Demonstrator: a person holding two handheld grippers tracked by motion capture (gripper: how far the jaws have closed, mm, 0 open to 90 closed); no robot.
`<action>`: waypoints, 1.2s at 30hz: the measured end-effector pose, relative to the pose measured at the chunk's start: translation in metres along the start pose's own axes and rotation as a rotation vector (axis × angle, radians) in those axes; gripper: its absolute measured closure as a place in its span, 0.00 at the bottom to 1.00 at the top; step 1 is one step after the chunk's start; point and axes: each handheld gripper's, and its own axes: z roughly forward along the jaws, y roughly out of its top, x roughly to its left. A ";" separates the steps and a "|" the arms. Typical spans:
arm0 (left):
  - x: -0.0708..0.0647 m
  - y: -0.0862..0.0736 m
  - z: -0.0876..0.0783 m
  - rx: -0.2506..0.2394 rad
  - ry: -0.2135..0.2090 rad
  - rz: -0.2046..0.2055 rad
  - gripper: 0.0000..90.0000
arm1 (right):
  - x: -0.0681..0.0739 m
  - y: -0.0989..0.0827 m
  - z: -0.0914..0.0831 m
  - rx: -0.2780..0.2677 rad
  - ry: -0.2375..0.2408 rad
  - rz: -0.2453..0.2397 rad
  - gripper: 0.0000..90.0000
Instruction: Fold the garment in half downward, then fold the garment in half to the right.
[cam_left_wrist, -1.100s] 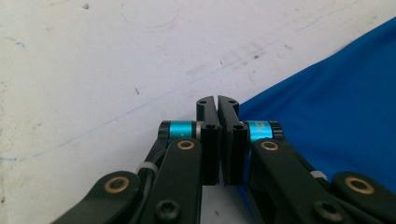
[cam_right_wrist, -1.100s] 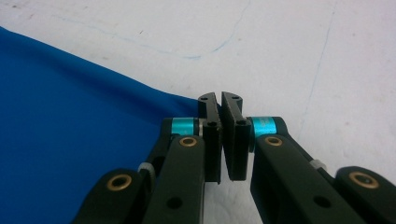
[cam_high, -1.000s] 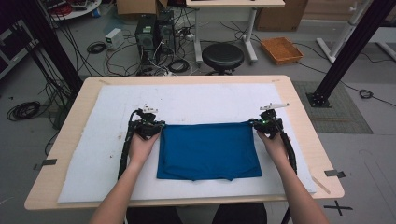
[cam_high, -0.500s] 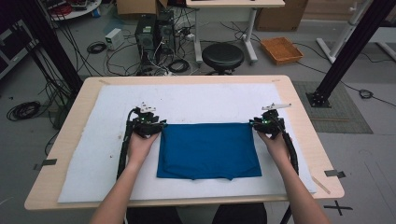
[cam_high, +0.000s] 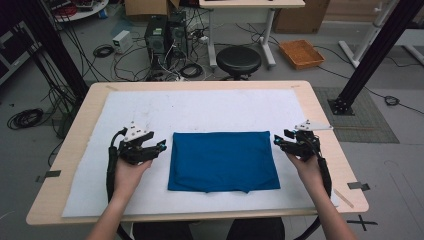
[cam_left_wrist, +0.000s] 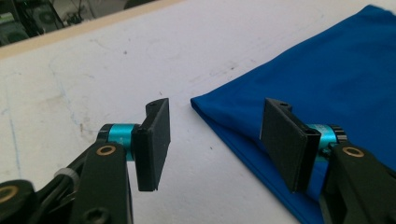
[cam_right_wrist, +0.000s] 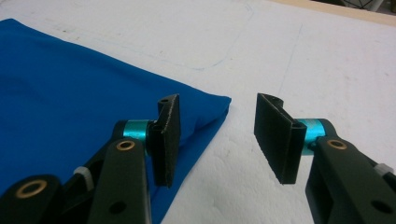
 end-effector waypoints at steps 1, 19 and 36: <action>0.000 0.001 -0.002 -0.006 0.004 0.000 0.48 | 0.000 -0.001 -0.002 -0.003 -0.005 0.001 0.56; -0.002 -0.003 -0.001 -0.006 -0.009 -0.015 0.48 | -0.006 -0.009 -0.010 -0.024 -0.025 0.025 0.55; -0.005 -0.001 -0.005 -0.007 -0.015 -0.014 0.48 | -0.004 -0.009 -0.010 -0.027 -0.022 0.016 0.54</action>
